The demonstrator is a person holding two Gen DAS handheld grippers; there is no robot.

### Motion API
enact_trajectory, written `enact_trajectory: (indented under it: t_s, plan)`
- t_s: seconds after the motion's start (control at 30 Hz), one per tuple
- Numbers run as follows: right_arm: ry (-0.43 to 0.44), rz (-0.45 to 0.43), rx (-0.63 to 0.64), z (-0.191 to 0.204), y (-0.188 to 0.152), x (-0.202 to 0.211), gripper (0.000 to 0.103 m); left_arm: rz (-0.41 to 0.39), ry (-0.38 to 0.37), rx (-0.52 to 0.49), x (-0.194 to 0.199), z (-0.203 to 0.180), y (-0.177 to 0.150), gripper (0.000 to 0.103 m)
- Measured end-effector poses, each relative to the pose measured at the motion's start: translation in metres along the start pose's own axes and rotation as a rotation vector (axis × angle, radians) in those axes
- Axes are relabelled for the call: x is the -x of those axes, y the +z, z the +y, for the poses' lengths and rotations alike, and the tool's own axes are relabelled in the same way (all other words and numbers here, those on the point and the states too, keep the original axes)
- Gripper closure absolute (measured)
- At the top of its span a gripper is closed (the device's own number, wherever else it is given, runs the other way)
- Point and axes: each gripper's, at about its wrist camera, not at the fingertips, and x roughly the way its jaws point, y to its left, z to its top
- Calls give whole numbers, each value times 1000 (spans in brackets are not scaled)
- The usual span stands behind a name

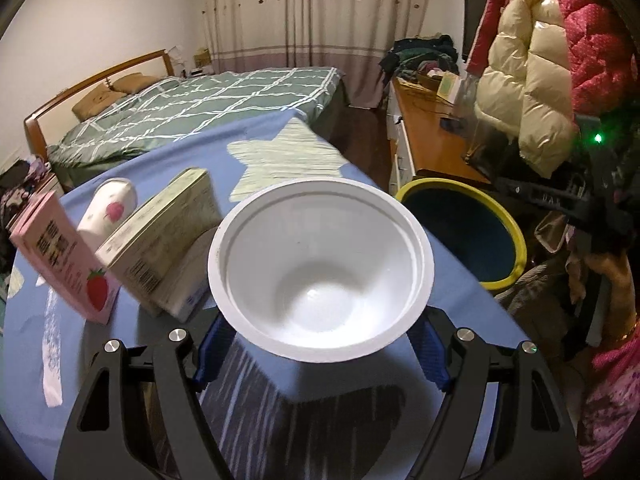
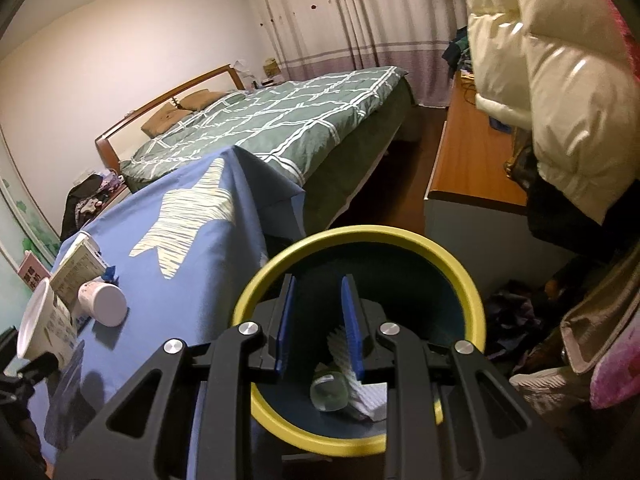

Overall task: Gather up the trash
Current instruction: 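Grasp the white yogurt cup rim with the left gripper and lift it, then carry the yogurt cup over the yellow bin and open the left gripper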

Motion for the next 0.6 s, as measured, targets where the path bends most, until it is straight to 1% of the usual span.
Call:
enact_trajectory:
  t_s: [0.27, 0.43, 0.6]
  plan:
    - [-46, -4, -3, -20, -8, 9, 80, -7, -62, -63, -24, -42, 34, 27]
    - [-87, -7, -2, -34, -13, 13, 81, 22, -114, -102, -57, -77, 61, 27]
    - [-119, -1, -15, -50, -18, 16, 81, 49, -129, -142, -88, -107, 80, 27]
